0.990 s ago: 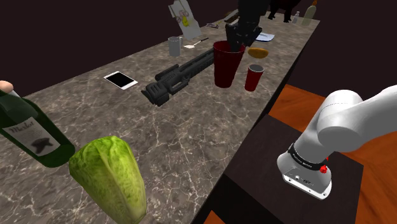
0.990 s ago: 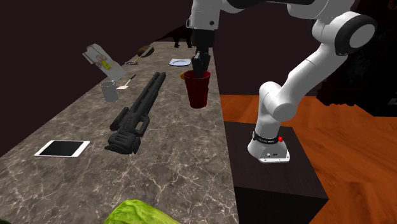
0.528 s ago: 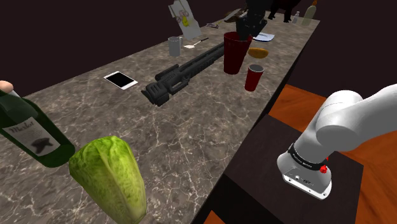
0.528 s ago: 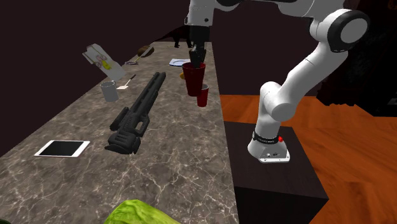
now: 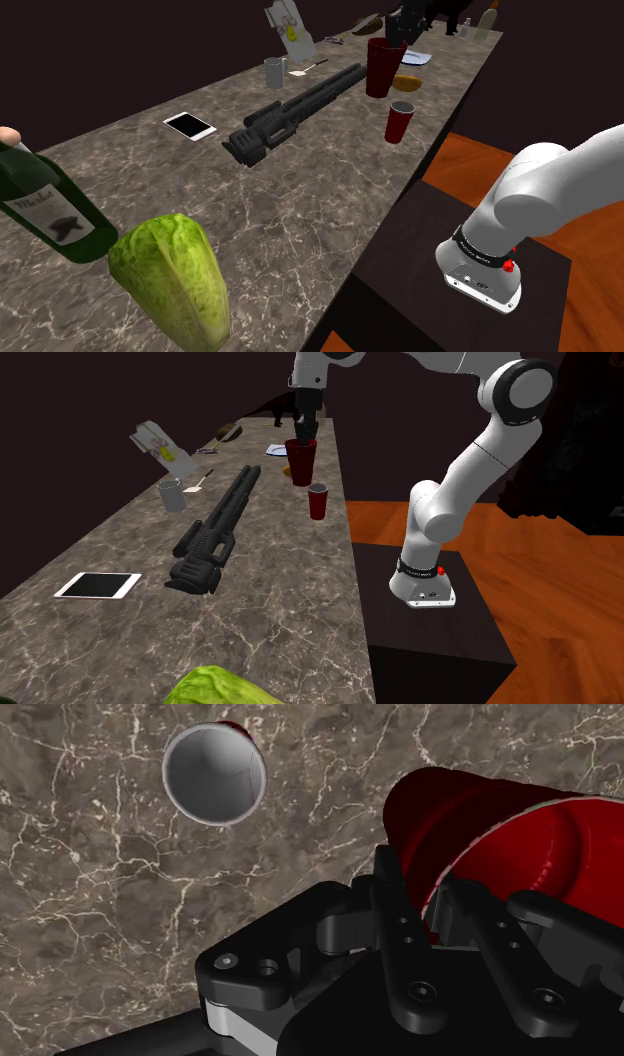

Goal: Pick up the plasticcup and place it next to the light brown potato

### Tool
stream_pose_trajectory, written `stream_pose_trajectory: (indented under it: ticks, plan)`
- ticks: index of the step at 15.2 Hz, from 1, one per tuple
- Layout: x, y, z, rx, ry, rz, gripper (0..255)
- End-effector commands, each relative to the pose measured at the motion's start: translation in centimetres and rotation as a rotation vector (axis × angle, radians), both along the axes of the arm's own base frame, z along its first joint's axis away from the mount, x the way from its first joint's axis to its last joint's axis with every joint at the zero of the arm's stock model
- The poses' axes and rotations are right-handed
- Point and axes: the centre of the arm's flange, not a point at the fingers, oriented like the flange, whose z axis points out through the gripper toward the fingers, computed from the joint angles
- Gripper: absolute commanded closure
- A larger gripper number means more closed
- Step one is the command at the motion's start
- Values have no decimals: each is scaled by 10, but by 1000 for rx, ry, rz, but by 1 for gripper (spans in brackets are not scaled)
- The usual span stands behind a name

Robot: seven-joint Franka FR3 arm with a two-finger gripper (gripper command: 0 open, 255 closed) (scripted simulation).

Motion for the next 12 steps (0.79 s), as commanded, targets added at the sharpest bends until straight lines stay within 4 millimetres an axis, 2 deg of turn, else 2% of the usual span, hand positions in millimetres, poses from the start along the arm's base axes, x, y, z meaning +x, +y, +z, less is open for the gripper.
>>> stream_pose_trajectory:
  ticks: [1, 12]
  plan:
    - [9, -26, 1, -1, 0, 1, 255]
    - [52, -165, 1, -1, 0, 1, 255]
